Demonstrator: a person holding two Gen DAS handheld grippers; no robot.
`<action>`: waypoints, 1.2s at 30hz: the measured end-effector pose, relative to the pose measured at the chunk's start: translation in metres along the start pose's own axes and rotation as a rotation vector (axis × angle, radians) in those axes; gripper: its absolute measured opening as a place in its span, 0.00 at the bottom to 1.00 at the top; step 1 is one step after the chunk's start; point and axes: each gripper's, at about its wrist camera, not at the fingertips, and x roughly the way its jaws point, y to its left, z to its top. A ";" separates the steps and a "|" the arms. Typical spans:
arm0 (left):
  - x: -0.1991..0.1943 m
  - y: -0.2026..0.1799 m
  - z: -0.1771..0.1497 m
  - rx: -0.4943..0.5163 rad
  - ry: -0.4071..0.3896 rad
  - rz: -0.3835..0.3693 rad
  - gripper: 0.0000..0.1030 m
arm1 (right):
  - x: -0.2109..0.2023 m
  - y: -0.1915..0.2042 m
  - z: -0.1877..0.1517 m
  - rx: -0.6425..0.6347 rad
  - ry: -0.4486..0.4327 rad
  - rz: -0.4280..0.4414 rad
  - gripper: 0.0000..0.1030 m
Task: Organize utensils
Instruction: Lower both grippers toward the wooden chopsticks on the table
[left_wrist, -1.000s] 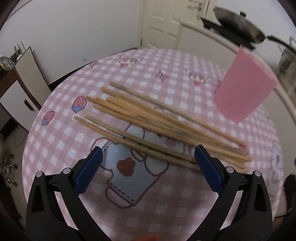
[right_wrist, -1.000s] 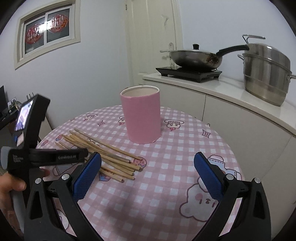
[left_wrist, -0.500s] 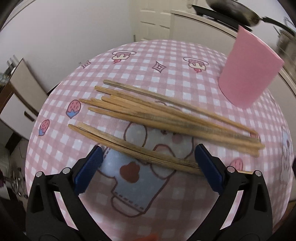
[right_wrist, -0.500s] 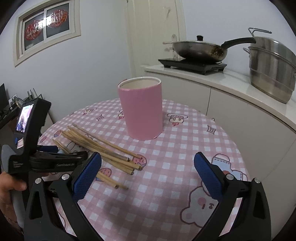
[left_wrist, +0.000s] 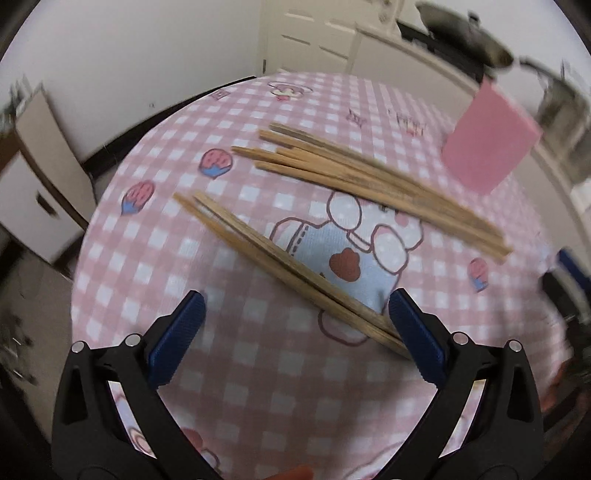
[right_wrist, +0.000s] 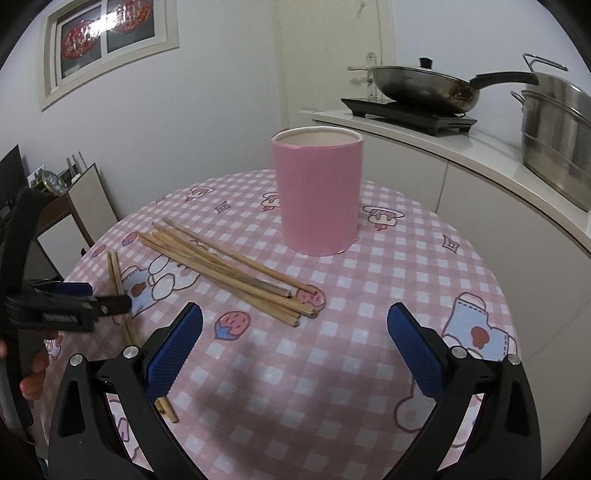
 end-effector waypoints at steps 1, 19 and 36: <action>-0.003 0.005 -0.001 -0.036 -0.007 -0.015 0.95 | 0.000 0.003 0.000 -0.008 0.002 0.002 0.93; -0.004 0.015 -0.003 -0.052 -0.010 0.153 0.92 | 0.012 0.020 0.000 -0.057 0.035 0.003 0.93; 0.002 0.011 0.000 0.006 -0.006 0.116 0.92 | 0.034 0.053 0.006 -0.226 0.092 0.025 0.93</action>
